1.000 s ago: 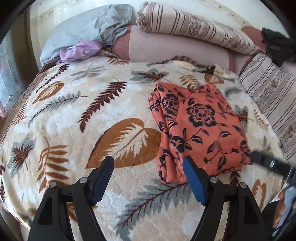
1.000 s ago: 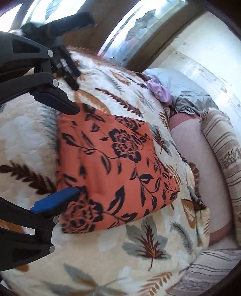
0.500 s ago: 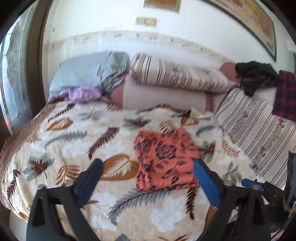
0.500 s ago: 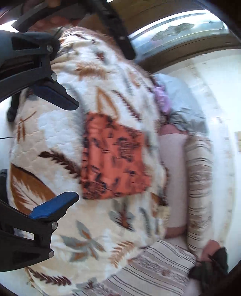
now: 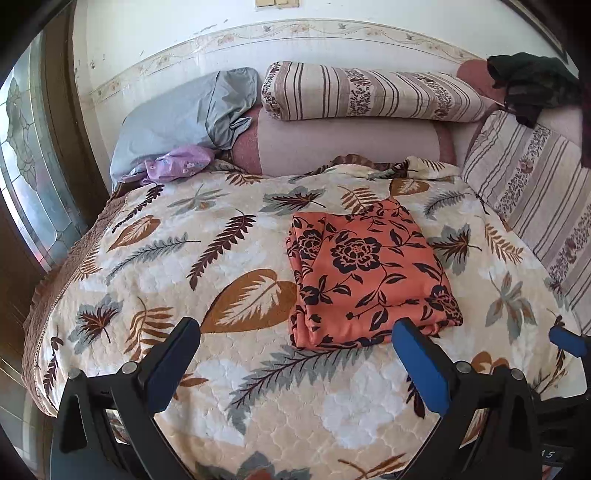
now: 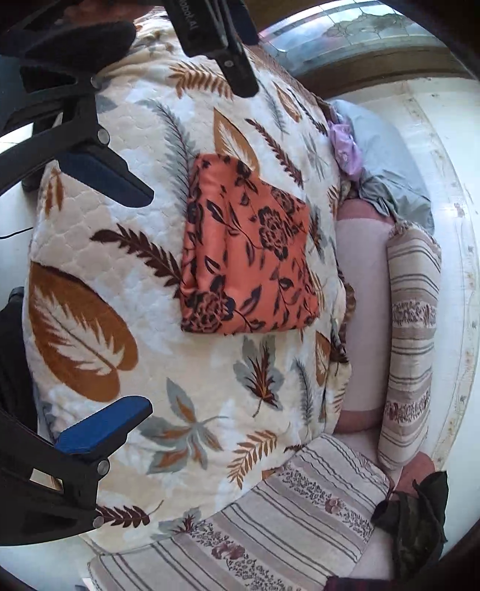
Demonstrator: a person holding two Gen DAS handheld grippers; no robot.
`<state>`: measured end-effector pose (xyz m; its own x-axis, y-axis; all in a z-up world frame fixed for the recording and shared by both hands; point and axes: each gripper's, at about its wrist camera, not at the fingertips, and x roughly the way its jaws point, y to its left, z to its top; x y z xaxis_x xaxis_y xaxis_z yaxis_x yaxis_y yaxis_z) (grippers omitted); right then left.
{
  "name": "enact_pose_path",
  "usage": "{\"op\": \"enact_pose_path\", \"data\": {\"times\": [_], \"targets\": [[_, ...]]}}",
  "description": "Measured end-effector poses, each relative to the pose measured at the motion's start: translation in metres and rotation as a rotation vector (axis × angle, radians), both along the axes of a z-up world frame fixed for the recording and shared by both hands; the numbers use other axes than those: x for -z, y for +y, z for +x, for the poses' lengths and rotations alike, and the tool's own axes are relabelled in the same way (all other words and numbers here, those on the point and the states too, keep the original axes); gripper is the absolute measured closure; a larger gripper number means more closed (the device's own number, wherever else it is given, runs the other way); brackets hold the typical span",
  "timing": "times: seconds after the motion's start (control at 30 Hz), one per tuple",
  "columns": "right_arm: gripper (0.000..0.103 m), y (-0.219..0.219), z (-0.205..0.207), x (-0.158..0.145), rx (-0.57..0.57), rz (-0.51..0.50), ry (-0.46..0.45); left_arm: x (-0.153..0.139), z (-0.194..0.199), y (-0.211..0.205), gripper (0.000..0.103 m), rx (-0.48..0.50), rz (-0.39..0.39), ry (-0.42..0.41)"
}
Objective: Fold small clothes
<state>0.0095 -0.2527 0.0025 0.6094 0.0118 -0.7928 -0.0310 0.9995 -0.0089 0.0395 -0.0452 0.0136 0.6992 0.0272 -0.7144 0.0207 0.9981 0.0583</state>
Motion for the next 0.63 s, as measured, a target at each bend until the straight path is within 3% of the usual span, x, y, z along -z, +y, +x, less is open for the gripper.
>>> {"op": "enact_pose_path", "data": {"times": [0.2, 0.47, 0.63], "targets": [[0.0, -0.015, 0.024, -0.011, 0.057, 0.02, -0.034, 0.003, 0.018, -0.006, 0.0, -0.046, 0.015, 0.001], [0.0, -0.002, 0.055, -0.004, 0.004, 0.002, -0.024, 0.015, 0.042, -0.011, 0.0, -0.025, 0.002, 0.025], [0.0, 0.003, 0.072, 0.002, -0.021, -0.006, -0.01, 0.018, 0.057, -0.011, 0.0, -0.024, 0.003, -0.006]]}}
